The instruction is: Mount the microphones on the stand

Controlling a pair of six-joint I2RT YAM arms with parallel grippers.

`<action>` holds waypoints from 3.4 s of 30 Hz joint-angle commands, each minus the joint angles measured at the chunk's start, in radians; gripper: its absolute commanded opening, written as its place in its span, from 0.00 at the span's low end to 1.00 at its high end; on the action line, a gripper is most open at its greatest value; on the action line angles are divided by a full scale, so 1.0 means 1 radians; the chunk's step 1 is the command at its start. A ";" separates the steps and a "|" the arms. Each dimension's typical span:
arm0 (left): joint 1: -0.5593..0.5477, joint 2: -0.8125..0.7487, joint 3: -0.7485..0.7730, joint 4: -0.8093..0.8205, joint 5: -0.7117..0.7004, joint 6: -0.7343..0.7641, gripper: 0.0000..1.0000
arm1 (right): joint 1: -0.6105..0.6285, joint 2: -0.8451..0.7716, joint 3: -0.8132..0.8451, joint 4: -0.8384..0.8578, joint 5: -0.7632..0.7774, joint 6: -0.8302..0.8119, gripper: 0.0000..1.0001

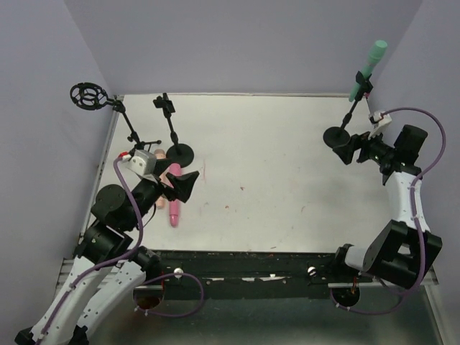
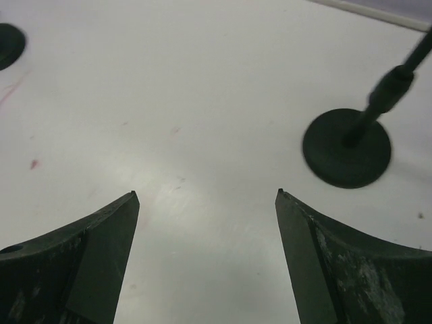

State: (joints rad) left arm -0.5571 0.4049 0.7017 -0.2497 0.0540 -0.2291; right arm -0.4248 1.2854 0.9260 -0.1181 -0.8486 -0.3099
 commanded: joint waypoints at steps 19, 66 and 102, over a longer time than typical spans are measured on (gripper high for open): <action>0.451 0.557 0.499 -0.243 0.047 -0.435 0.88 | 0.000 -0.124 -0.112 -0.305 -0.422 -0.023 0.90; 0.493 1.117 0.077 1.152 0.227 0.116 0.23 | 0.000 -0.087 -0.105 -0.308 -0.402 -0.023 0.90; 0.027 1.390 0.424 1.475 1.037 -0.191 0.00 | 0.000 -0.093 -0.111 -0.315 -0.377 -0.063 0.90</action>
State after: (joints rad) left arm -0.4797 1.7821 1.1603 1.0443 1.1053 -0.4370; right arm -0.4248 1.1912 0.7959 -0.4133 -1.2430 -0.3527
